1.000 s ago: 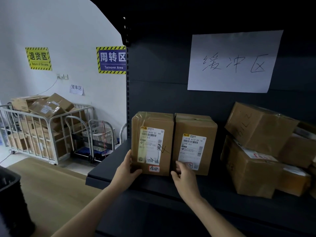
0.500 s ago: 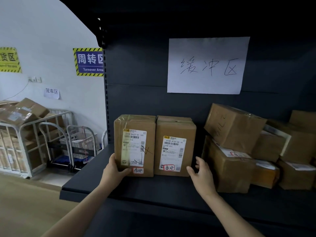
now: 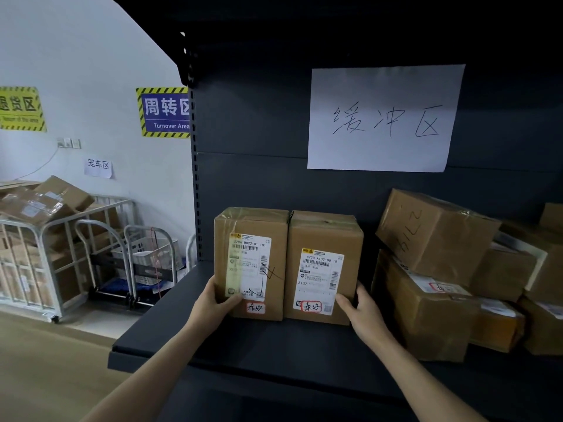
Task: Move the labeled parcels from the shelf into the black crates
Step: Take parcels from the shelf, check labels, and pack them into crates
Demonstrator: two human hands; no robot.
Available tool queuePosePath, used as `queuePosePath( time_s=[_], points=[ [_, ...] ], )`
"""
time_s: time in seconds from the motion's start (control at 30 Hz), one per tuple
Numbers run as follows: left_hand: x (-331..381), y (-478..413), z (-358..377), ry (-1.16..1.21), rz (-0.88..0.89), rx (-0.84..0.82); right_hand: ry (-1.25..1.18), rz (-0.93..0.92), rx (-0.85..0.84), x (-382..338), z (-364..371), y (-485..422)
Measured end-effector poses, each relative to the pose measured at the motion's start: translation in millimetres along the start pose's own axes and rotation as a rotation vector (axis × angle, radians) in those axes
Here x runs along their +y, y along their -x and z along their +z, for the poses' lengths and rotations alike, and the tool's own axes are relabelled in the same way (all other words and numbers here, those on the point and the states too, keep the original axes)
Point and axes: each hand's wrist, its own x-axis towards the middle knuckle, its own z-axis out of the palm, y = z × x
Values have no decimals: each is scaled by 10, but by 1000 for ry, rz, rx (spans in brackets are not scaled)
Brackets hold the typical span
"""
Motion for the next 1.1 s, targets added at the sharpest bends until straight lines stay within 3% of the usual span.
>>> queuePosePath(
  time_s=[0.47,1.1],
  points=[
    [232,313,-53,144,30,45,-7,-65,46,-237,-237,152],
    [470,1441,-394,33,52,386,-205,-124,-88,-567,-155,727]
  ],
)
